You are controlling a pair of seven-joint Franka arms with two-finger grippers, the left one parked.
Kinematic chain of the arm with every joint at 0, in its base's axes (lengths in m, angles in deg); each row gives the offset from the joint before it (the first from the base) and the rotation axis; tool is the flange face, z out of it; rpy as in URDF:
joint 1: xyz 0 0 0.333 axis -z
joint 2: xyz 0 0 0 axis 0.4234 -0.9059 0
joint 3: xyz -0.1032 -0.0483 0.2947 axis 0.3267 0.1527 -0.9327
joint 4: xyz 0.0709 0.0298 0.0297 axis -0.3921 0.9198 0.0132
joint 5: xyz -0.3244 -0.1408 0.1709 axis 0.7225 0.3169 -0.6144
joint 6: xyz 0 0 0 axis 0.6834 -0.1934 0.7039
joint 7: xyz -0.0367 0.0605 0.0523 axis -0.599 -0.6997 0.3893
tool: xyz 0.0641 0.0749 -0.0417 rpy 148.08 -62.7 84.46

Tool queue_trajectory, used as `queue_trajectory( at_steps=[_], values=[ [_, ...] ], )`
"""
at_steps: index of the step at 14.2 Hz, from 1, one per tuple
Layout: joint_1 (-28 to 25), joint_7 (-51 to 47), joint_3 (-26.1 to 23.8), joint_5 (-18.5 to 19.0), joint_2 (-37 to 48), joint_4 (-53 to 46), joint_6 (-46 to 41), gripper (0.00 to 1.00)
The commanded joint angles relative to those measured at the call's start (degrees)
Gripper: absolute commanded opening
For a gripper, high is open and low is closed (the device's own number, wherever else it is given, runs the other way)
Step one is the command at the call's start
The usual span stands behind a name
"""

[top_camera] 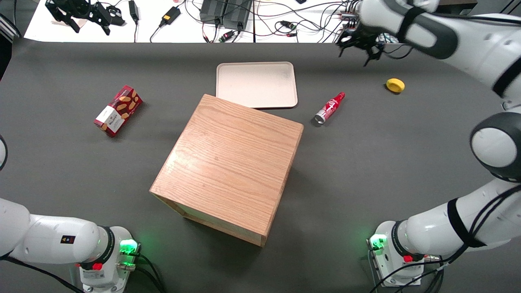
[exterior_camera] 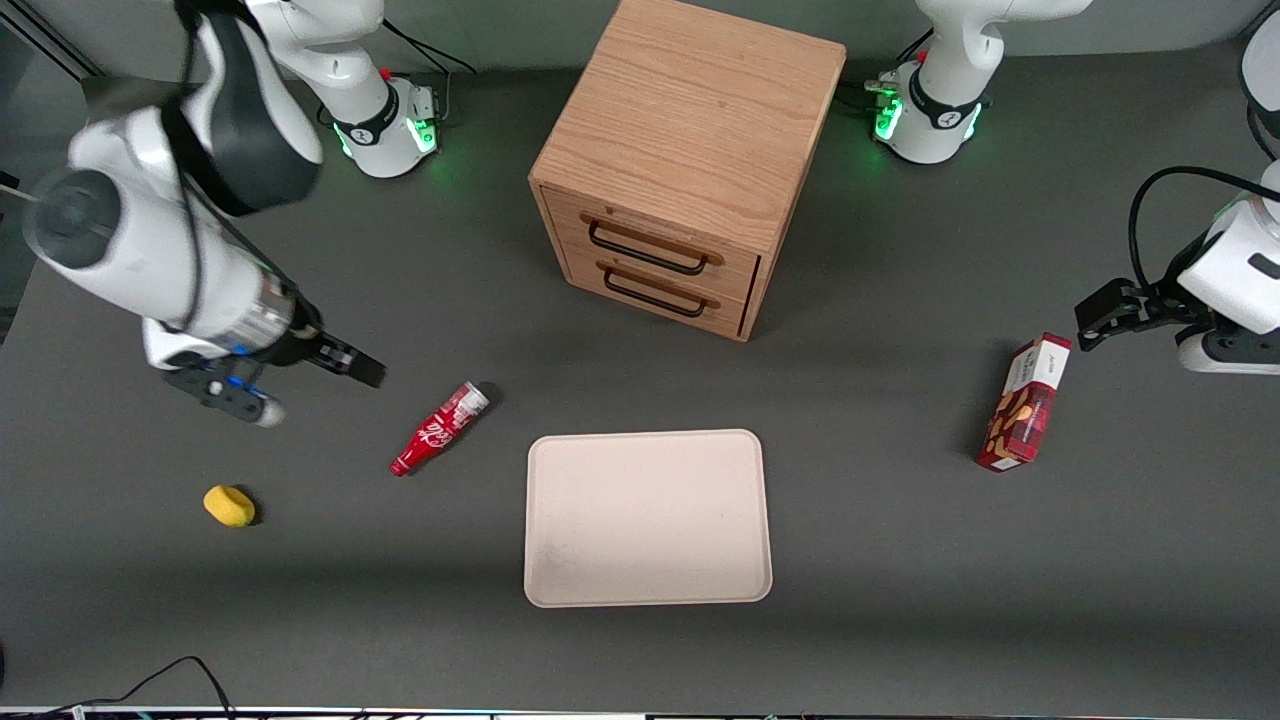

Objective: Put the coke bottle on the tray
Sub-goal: 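Move the open right gripper down over the red Coca-Cola bottle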

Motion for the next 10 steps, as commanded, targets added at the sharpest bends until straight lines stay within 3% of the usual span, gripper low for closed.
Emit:
queue_trajectory(
  at_steps=[1,4,10],
  values=[
    [-0.96,-12.56,-2.12,4.57,-7.47,-2.0,3.8,1.0],
    [-1.05,-20.59,-2.91,6.69,-10.75,3.6,13.09,1.0],
    [0.18,-20.69,-2.83,8.62,-10.22,18.55,30.69,1.0]
  ],
)
